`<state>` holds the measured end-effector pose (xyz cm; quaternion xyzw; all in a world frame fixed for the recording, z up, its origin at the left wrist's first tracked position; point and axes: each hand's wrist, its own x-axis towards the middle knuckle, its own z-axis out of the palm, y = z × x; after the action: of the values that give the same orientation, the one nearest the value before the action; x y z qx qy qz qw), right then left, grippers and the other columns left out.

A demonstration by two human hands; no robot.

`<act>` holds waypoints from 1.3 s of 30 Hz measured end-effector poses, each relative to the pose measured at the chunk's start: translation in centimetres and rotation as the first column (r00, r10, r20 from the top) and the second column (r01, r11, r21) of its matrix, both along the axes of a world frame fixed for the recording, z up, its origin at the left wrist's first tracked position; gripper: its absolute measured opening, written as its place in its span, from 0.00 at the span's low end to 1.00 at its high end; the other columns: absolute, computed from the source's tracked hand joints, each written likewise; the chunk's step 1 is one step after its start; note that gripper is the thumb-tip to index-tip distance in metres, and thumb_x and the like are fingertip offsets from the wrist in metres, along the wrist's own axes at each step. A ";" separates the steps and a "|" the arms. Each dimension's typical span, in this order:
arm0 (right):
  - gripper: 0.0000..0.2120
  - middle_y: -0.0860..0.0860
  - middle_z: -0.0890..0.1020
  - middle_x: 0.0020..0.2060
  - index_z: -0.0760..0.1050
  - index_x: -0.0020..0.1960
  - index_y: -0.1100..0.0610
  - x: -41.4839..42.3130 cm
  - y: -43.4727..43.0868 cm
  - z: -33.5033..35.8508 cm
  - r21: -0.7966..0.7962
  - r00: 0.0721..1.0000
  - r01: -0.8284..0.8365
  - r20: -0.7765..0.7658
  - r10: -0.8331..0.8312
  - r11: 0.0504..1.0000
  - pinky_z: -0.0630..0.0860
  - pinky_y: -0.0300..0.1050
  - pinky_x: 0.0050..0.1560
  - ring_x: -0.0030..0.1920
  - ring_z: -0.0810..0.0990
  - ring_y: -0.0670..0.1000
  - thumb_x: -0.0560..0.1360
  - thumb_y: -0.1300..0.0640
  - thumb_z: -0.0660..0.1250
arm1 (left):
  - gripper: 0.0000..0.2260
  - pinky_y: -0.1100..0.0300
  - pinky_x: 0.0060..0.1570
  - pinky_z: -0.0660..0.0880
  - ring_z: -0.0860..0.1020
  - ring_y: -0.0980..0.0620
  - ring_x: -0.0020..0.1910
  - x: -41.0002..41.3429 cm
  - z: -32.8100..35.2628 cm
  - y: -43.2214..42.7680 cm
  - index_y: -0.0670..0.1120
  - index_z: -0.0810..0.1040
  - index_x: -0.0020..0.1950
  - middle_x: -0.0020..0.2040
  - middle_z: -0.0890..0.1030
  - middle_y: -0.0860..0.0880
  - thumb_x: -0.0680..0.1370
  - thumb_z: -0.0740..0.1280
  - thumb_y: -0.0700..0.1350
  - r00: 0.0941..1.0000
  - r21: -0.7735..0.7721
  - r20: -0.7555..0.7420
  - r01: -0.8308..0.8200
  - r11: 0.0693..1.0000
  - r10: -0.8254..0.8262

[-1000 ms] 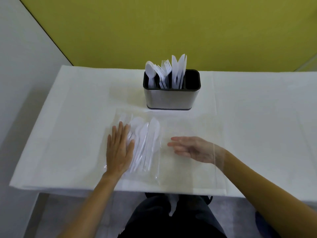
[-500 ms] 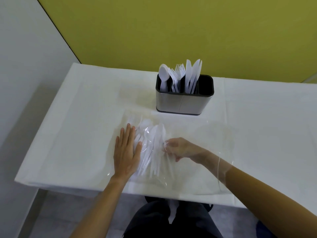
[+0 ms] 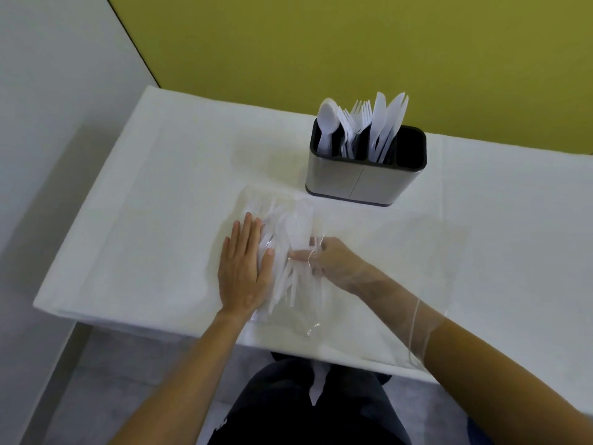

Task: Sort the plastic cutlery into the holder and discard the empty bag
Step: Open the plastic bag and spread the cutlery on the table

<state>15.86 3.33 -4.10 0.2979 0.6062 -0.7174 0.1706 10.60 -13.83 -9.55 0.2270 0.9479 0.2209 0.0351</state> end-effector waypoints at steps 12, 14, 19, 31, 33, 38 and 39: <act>0.14 0.62 0.81 0.51 0.77 0.57 0.62 0.7 -1.9 -0.4 -0.073 0.991 0.135 -0.005 -0.136 0.988 0.77 0.55 0.54 0.50 0.81 0.59 0.78 0.55 0.60 | 0.31 0.53 0.75 0.48 0.50 0.52 0.77 0.1 0.4 0.3 0.49 0.54 0.78 0.78 0.53 0.51 0.79 0.38 0.62 1.000 0.010 0.008 -0.027 1.000 0.027; 0.16 0.63 0.81 0.50 0.78 0.56 0.64 0.8 -1.9 -0.6 -0.110 0.984 0.180 0.012 -0.180 0.977 0.76 0.54 0.54 0.48 0.81 0.60 0.76 0.54 0.62 | 0.31 0.51 0.75 0.49 0.50 0.51 0.77 0.0 0.3 0.2 0.48 0.54 0.78 0.78 0.54 0.51 0.79 0.38 0.62 1.000 0.001 0.014 -0.025 1.000 0.025; 0.20 0.63 0.82 0.53 0.79 0.57 0.64 0.0 -2.1 -0.5 -0.168 0.983 0.183 0.065 -0.174 0.969 0.76 0.58 0.60 0.54 0.81 0.63 0.69 0.54 0.73 | 0.32 0.50 0.75 0.50 0.51 0.50 0.78 0.0 0.3 0.3 0.49 0.53 0.78 0.79 0.53 0.51 0.78 0.37 0.64 0.999 -0.022 0.028 -0.026 0.999 0.026; 0.07 0.57 0.81 0.43 0.78 0.48 0.64 1.4 -1.0 0.5 -0.243 0.958 0.275 -0.015 -0.287 0.930 0.76 0.46 0.52 0.47 0.80 0.56 0.77 0.63 0.62 | 0.32 0.49 0.74 0.52 0.53 0.48 0.77 -0.2 0.1 0.3 0.49 0.54 0.78 0.79 0.54 0.50 0.78 0.40 0.65 0.999 -0.042 0.016 -0.038 0.998 0.039; 0.06 0.54 0.78 0.37 0.75 0.42 0.62 2.0 -0.3 0.7 -0.280 0.941 0.324 -0.003 -0.338 0.904 0.75 0.45 0.48 0.41 0.79 0.54 0.77 0.64 0.63 | 0.33 0.49 0.74 0.52 0.53 0.48 0.77 -0.1 0.4 0.3 0.49 0.54 0.78 0.79 0.54 0.50 0.78 0.39 0.65 0.999 -0.031 0.016 -0.035 0.999 0.035; 0.06 0.53 0.72 0.32 0.72 0.38 0.62 3.9 1.6 0.7 -0.370 0.888 0.439 0.038 -0.459 0.819 0.78 0.45 0.39 0.32 0.75 0.51 0.71 0.66 0.69 | 0.33 0.46 0.74 0.54 0.52 0.48 0.77 -0.1 0.4 0.4 0.50 0.54 0.78 0.79 0.53 0.51 0.78 0.41 0.65 0.999 -0.051 0.032 -0.035 0.998 0.036; 0.06 0.53 0.72 0.32 0.72 0.38 0.62 4.4 2.1 0.7 -0.384 0.877 0.453 0.030 -0.479 0.805 0.78 0.44 0.38 0.31 0.75 0.50 0.68 0.65 0.70 | 0.33 0.46 0.74 0.54 0.52 0.48 0.78 -0.1 0.3 0.3 0.50 0.54 0.78 0.79 0.52 0.51 0.77 0.42 0.66 0.999 -0.064 0.036 -0.039 0.997 0.041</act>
<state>20.26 5.44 -3.44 0.3741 0.3695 -0.8503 0.0228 10.49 -13.52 -9.25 0.2026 0.9579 0.1955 0.0557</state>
